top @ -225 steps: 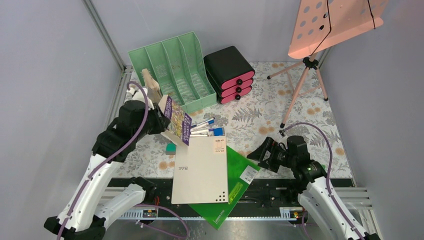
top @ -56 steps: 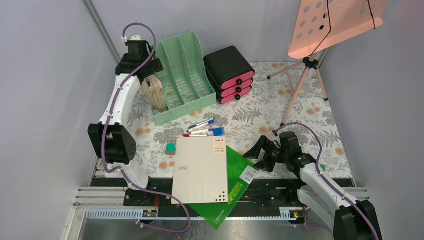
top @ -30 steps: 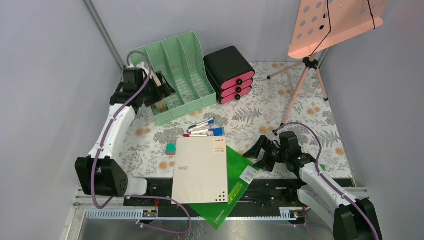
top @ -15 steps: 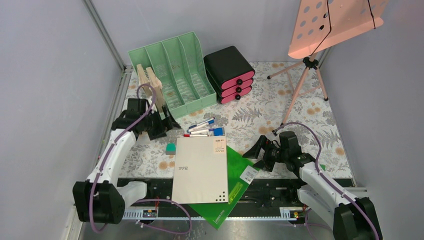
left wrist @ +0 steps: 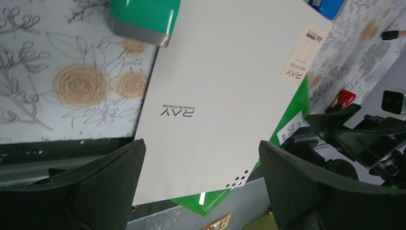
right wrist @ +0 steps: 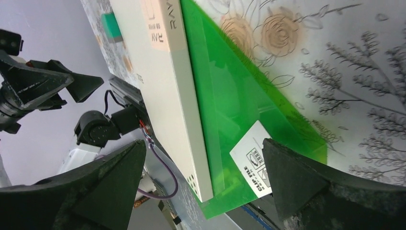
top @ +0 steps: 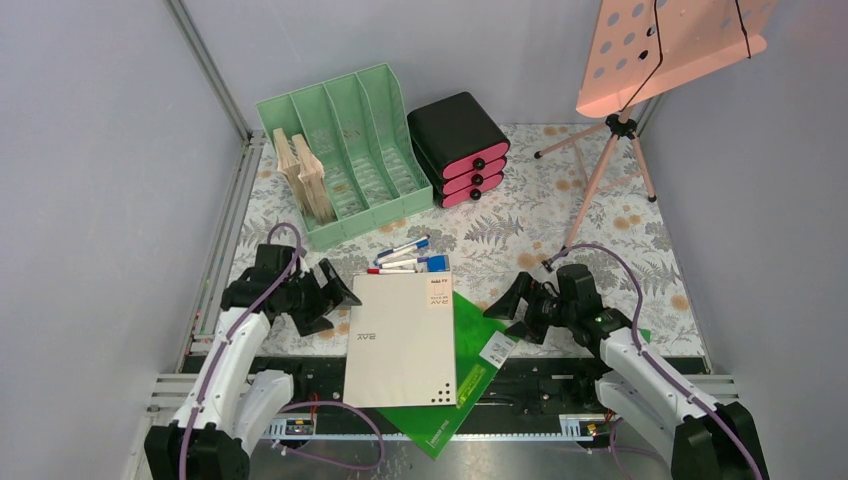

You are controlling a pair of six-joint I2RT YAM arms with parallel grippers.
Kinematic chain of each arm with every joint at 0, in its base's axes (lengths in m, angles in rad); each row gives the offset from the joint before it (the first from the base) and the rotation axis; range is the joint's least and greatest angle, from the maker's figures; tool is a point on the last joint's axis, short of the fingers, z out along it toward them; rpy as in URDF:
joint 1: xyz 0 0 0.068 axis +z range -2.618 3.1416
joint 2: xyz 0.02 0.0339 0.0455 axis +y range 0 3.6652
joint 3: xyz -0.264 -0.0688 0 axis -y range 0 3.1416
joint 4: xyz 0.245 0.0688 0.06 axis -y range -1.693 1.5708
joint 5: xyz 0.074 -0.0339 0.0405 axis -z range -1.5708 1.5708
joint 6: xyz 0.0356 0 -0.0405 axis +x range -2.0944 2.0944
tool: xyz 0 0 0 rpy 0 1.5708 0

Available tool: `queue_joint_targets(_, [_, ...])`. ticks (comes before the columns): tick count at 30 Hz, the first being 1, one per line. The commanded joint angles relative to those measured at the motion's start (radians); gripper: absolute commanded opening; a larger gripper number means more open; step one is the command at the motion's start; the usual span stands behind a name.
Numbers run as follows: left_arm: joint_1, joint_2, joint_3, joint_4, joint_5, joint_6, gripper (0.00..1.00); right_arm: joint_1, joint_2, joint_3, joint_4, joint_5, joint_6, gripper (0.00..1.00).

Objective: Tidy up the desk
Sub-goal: Place the book in the storage box.

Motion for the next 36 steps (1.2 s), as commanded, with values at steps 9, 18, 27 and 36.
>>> queue_joint_targets(9, [-0.129, -0.098, -0.063, -0.145, -0.179, -0.082, 0.88, 0.322, 0.144, 0.117, 0.012, 0.197, 0.080, 0.97])
queue_joint_targets(18, [-0.476, 0.081, -0.096, 0.008, -0.279, -0.270, 0.88, 0.459, 0.291, 0.159, 0.082, 0.254, 0.167, 0.95])
queue_joint_targets(27, [-0.512, 0.131, -0.181, 0.146, -0.216, -0.310, 0.87, 0.539, 0.462, 0.134, 0.309, 0.223, 0.259, 0.92])
queue_joint_targets(36, [-0.554, 0.135, -0.220, 0.184, -0.235, -0.349, 0.83, 0.567, 0.506, 0.182, 0.239, 0.274, 0.257, 0.93])
